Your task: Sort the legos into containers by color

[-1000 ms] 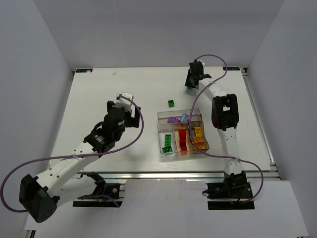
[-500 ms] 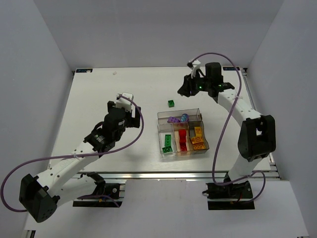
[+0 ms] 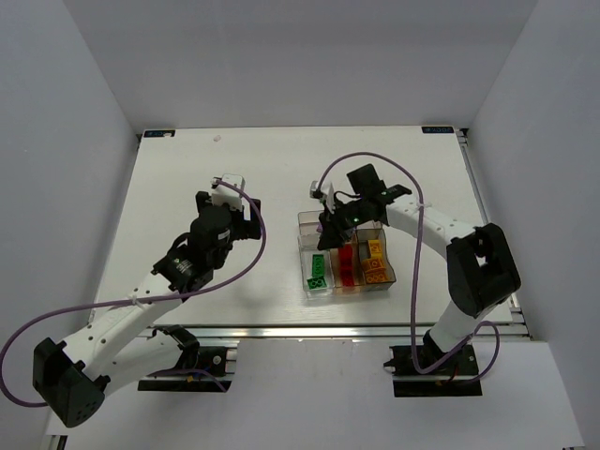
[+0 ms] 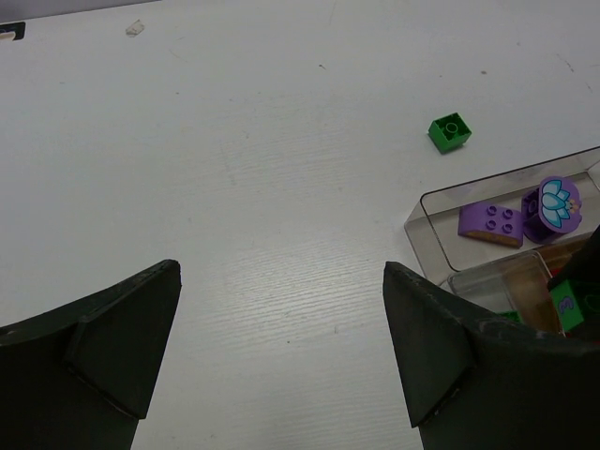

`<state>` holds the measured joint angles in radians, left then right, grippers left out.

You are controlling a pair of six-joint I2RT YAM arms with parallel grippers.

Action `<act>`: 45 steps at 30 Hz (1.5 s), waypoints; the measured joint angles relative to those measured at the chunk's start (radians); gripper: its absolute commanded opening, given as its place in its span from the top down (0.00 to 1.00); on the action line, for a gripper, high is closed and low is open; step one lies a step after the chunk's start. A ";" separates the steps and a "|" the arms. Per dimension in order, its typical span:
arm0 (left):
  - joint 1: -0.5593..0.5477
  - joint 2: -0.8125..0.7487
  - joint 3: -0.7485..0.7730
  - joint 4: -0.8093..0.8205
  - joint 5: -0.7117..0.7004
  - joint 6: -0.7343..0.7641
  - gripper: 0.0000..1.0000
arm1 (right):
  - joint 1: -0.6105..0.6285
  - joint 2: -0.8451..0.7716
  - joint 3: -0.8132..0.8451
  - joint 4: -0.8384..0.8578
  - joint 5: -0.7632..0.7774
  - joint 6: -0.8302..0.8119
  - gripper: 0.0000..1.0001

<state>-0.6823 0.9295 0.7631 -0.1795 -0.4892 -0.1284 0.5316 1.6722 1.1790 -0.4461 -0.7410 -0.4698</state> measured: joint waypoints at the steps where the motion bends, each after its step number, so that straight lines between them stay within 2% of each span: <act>1: 0.000 0.000 0.000 0.000 0.001 0.000 0.02 | 0.012 -0.002 -0.002 0.000 0.010 -0.009 1.00; 3: 0.000 0.001 0.000 0.000 0.003 -0.002 0.02 | 0.037 -0.005 -0.005 0.000 0.030 -0.015 1.00; 5: 0.000 0.004 0.000 0.000 0.006 -0.003 0.02 | 0.063 -0.004 -0.006 0.000 0.048 -0.015 0.93; 6: 0.000 0.006 0.000 0.000 0.007 -0.003 0.02 | 0.074 -0.004 -0.006 0.001 0.056 -0.015 0.79; 8: 0.000 0.014 0.000 0.000 0.011 -0.004 0.02 | 0.101 0.001 -0.006 0.002 0.078 -0.013 0.62; 9: 0.000 0.018 0.000 0.000 0.012 -0.004 0.02 | 0.112 0.006 -0.005 0.003 0.090 -0.012 0.50; 10: 0.000 0.022 0.000 0.000 0.015 -0.004 0.02 | 0.121 0.015 -0.005 0.002 0.103 -0.010 0.45; 11: 0.000 0.025 0.000 0.000 0.016 -0.004 0.02 | 0.130 0.023 -0.004 0.002 0.116 -0.007 0.33; 14: 0.000 0.032 0.000 0.000 0.027 -0.007 0.02 | 0.141 0.040 -0.004 -0.002 0.148 -0.007 0.24; 17: 0.000 0.036 0.000 0.000 0.039 -0.012 0.03 | 0.137 0.039 -0.001 -0.001 0.167 -0.009 0.23; 18: 0.000 0.038 0.000 0.001 0.046 -0.013 0.05 | 0.136 0.039 0.002 -0.002 0.170 -0.008 0.26; 20: 0.000 0.045 0.000 0.006 0.063 -0.025 0.19 | 0.134 0.037 0.013 -0.011 0.171 -0.010 0.37; 21: 0.000 0.052 0.000 0.011 0.076 -0.031 0.28 | 0.131 0.034 0.024 -0.023 0.171 -0.011 0.60; 22: 0.000 0.059 0.000 0.018 0.088 -0.034 0.39 | 0.128 0.029 0.036 -0.030 0.174 -0.013 0.80; 23: 0.000 0.073 0.002 0.029 0.105 -0.046 0.63 | 0.124 0.018 0.048 -0.035 0.182 -0.001 0.97; 25: 0.006 0.126 0.023 0.042 0.147 -0.072 0.78 | 0.113 -0.027 0.061 -0.035 0.212 0.048 1.00; 27: 0.013 0.213 0.077 0.043 0.200 -0.101 0.87 | 0.087 -0.101 0.058 -0.016 0.273 0.113 1.00; 29: 0.021 0.333 0.159 0.052 0.265 -0.129 0.89 | 0.043 -0.185 0.045 0.019 0.342 0.194 1.00; 30: 0.023 0.393 0.208 0.044 0.289 -0.145 0.88 | 0.013 -0.222 0.039 0.036 0.386 0.239 1.00; 32: 0.027 0.538 0.329 0.036 0.332 -0.182 0.72 | -0.055 -0.266 0.037 0.048 0.449 0.320 1.00; 33: 0.031 0.615 0.403 0.014 0.348 -0.202 0.44 | -0.103 -0.275 0.035 0.053 0.466 0.362 0.85; 34: 0.032 0.701 0.491 -0.012 0.364 -0.220 0.34 | -0.149 -0.277 0.027 0.057 0.475 0.396 0.65; 35: 0.033 0.785 0.581 -0.035 0.375 -0.250 0.27 | -0.203 -0.281 0.008 0.067 0.481 0.429 0.36; 36: 0.033 0.869 0.669 -0.067 0.379 -0.277 0.15 | -0.251 -0.285 -0.018 0.073 0.486 0.455 0.23; 37: 0.033 0.940 0.755 -0.115 0.377 -0.298 0.11 | -0.304 -0.292 -0.052 0.076 0.490 0.472 0.17; 40: 0.026 1.186 1.075 -0.285 0.324 -0.383 0.05 | -0.409 -0.331 -0.154 0.079 0.483 0.504 0.16; 42: 0.021 1.322 1.256 -0.382 0.288 -0.440 0.05 | -0.445 -0.364 -0.201 0.079 0.463 0.517 0.16; 45: 0.015 1.435 1.381 -0.486 0.257 -0.510 0.06 | -0.490 -0.413 -0.215 0.074 0.423 0.529 0.17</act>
<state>-0.6674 2.3646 2.1441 -0.6659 -0.2325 -0.6380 0.0418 1.2591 0.9638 -0.3725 -0.3176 0.0589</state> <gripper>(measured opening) 0.942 0.839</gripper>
